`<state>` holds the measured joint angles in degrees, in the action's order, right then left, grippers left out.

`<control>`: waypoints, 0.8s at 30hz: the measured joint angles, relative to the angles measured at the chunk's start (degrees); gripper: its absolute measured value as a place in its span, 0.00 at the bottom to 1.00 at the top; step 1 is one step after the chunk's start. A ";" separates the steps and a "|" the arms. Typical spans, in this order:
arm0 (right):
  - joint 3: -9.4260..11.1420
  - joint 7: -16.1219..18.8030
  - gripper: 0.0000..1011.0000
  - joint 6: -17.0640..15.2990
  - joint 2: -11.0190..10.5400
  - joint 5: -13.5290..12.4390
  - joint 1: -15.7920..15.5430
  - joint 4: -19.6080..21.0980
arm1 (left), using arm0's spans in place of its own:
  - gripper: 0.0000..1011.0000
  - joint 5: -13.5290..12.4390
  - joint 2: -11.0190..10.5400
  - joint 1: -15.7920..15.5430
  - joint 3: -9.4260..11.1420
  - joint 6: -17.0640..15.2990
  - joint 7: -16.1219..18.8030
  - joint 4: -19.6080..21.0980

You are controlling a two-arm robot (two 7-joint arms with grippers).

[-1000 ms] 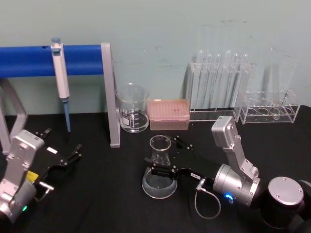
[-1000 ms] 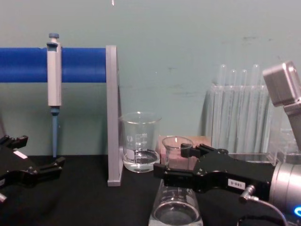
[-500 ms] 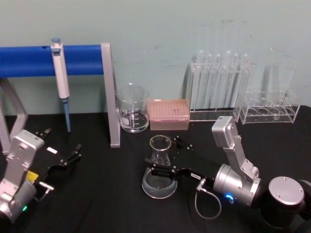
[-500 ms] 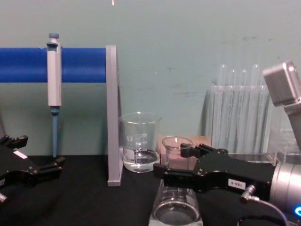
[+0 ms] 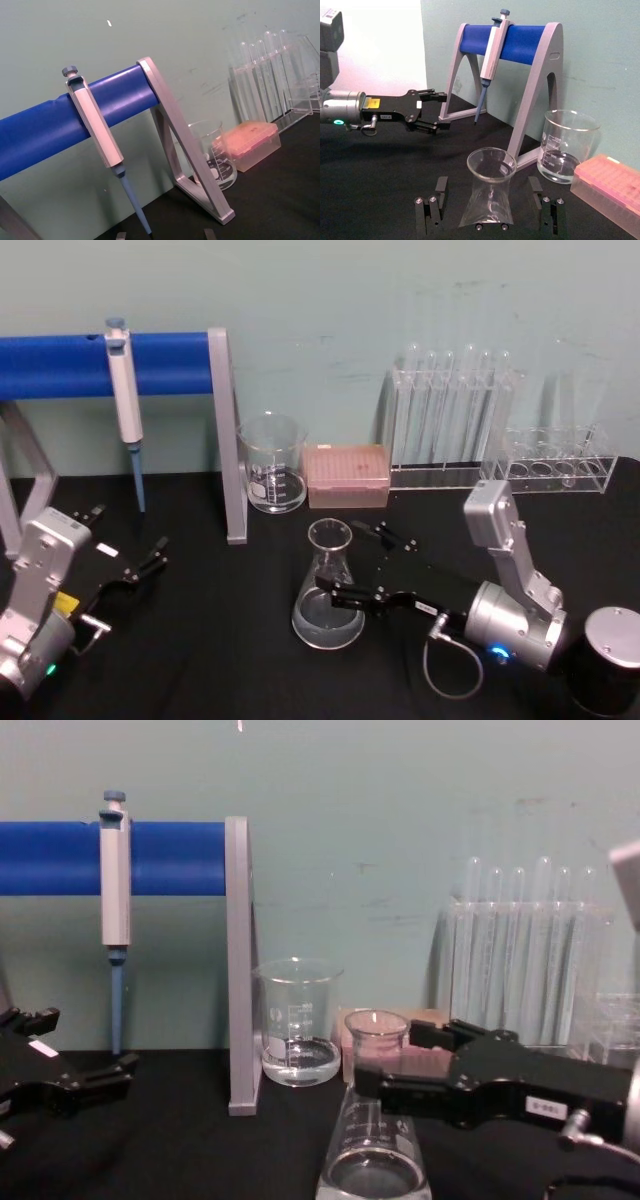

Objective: Grasp the erlenmeyer flask with one hand, shake it three times, then place it back.

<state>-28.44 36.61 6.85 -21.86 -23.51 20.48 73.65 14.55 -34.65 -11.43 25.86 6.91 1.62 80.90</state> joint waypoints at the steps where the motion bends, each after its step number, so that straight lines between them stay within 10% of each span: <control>1: 0.14 -0.06 0.99 -0.29 -0.59 -0.15 -0.48 0.84 | 0.99 0.00 0.00 0.00 0.00 0.00 0.00 0.00; 13: 3.00 -3.49 0.99 -2.57 -4.63 -0.97 -4.24 4.96 | 0.99 0.00 0.00 0.00 0.00 0.00 0.00 0.00; 24: 7.47 -10.36 0.99 -2.99 -3.73 -0.32 -5.47 4.70 | 0.99 0.00 0.00 0.00 0.00 0.00 0.00 0.00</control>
<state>-20.96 26.24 3.86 -25.60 -23.83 15.01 78.35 14.55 -34.65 -11.43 25.86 6.91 1.62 80.90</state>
